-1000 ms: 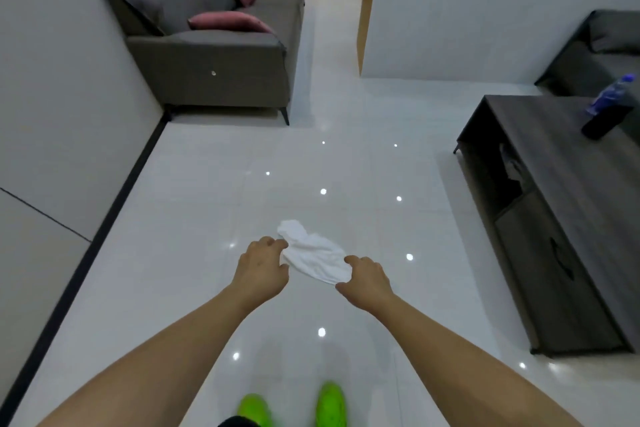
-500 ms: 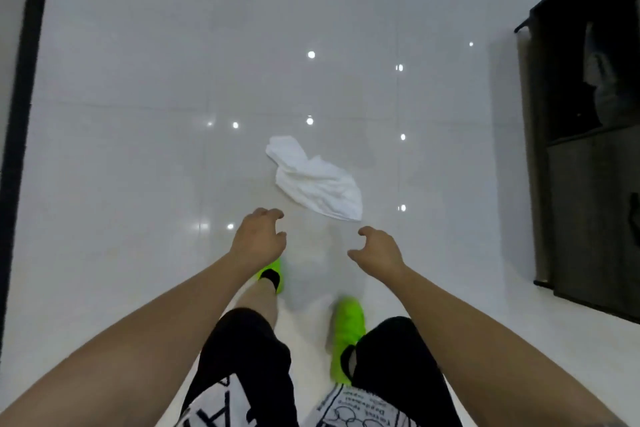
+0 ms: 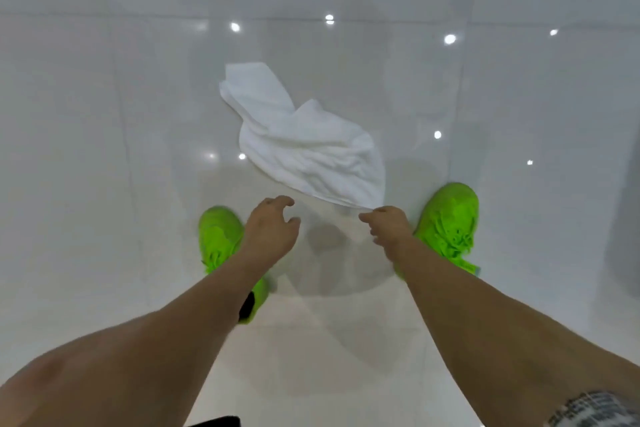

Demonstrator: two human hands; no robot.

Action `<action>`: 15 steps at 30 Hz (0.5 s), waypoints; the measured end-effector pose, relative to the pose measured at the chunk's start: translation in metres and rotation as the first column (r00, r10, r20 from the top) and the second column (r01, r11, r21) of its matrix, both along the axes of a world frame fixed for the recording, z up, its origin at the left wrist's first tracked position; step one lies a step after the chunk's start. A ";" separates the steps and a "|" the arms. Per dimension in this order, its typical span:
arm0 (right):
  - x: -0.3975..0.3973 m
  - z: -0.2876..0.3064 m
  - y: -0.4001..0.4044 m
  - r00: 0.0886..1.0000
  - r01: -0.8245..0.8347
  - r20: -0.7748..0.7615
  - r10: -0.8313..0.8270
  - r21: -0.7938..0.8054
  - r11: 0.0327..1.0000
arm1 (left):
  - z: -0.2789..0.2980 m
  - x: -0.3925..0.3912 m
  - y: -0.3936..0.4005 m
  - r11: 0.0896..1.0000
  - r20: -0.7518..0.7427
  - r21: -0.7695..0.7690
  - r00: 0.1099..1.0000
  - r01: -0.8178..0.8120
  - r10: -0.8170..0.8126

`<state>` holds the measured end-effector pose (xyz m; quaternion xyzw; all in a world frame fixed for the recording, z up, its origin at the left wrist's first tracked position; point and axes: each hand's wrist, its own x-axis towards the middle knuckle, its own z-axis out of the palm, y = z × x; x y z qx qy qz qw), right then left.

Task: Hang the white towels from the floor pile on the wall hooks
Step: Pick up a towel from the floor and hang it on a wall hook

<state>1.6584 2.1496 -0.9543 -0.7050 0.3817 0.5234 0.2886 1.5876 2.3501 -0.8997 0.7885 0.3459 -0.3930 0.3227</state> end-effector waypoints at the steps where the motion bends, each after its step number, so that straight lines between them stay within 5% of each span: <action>1: 0.001 -0.026 -0.002 0.983 0.174 -0.067 -0.174 0.004 0.985 | -0.023 0.002 -0.009 1.000 -0.017 -0.009 1.000 -0.001 0.001; 5: -0.001 -0.098 0.006 0.688 0.713 -0.171 -0.705 -0.017 0.701 | -0.090 0.009 -0.024 0.998 -0.054 -0.043 0.997 0.051 -0.053; 8: 0.000 -0.113 0.013 0.504 0.861 -0.056 -0.862 -0.043 0.507 | -0.103 0.015 -0.017 0.995 -0.062 -0.018 0.993 0.101 -0.102; 15: 0.041 -0.008 0.027 0.597 0.780 0.136 -0.791 0.130 0.612 | -0.013 0.050 -0.022 0.989 -0.010 0.040 0.990 0.141 -0.140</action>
